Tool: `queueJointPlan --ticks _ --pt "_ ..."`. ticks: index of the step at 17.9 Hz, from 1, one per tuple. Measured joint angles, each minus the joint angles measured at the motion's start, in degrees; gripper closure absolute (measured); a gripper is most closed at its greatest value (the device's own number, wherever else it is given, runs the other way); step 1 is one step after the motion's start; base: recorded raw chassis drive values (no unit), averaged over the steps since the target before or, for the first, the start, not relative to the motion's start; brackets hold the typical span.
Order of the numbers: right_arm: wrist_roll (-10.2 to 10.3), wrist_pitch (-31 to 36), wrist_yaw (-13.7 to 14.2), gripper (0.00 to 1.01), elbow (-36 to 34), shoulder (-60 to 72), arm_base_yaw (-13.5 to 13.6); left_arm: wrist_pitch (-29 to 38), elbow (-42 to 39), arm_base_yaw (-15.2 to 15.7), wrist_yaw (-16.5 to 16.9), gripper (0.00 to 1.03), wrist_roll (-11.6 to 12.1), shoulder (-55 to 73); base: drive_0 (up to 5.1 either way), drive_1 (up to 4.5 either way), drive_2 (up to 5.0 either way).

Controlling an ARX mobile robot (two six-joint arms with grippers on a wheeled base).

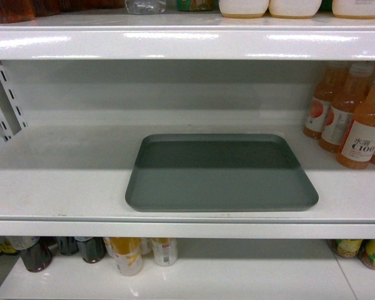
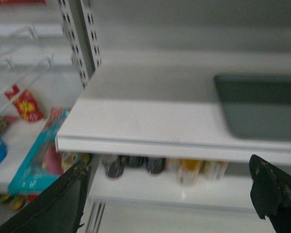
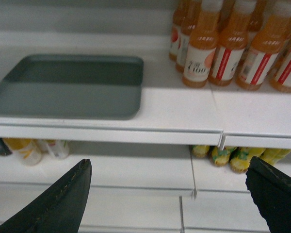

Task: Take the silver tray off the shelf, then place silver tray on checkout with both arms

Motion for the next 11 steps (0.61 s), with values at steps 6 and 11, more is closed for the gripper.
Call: queueJointPlan --ticks 6,11 --pt "0.6 27.1 -4.3 0.03 7.8 47.9 1.2 31.0 9.8 -2.7 2.0 0.05 -2.3 56.1 0.0 0.0 0.0" --pt "3.6 38.3 -5.4 0.03 20.9 78.3 2.3 32.5 26.5 -7.1 3.9 0.05 -8.2 88.4 0.0 0.0 0.0"
